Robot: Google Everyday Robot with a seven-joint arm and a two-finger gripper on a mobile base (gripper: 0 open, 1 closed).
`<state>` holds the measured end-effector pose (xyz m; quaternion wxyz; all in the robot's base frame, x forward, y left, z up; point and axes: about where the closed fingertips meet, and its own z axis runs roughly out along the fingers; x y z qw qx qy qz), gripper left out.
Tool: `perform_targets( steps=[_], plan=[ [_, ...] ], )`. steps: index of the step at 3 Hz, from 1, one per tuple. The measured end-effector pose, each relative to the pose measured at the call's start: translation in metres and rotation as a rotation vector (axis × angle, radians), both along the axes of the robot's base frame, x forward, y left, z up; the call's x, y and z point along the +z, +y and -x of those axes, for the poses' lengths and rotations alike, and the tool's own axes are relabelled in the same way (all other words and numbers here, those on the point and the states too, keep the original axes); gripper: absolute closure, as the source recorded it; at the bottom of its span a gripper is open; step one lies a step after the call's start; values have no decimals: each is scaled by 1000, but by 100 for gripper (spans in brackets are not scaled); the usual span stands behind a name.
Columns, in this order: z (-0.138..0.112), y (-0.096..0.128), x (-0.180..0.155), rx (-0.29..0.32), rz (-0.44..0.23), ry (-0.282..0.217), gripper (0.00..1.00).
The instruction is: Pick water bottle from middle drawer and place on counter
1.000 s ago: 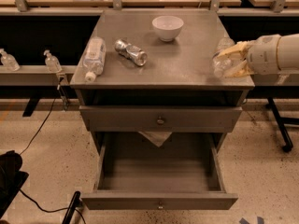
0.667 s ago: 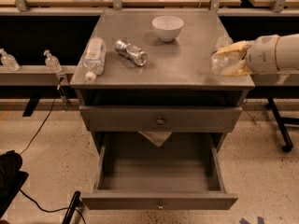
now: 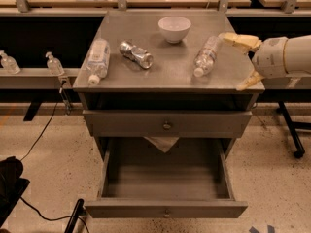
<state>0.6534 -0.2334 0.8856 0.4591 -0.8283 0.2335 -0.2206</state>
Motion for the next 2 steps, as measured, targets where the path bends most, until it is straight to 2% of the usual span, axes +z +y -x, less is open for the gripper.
perform_targets(
  steps=[1,2],
  plan=[
    [0,0,0,0,0,0,0],
    [9,-5,16,-1,-17,-37,0]
  ],
)
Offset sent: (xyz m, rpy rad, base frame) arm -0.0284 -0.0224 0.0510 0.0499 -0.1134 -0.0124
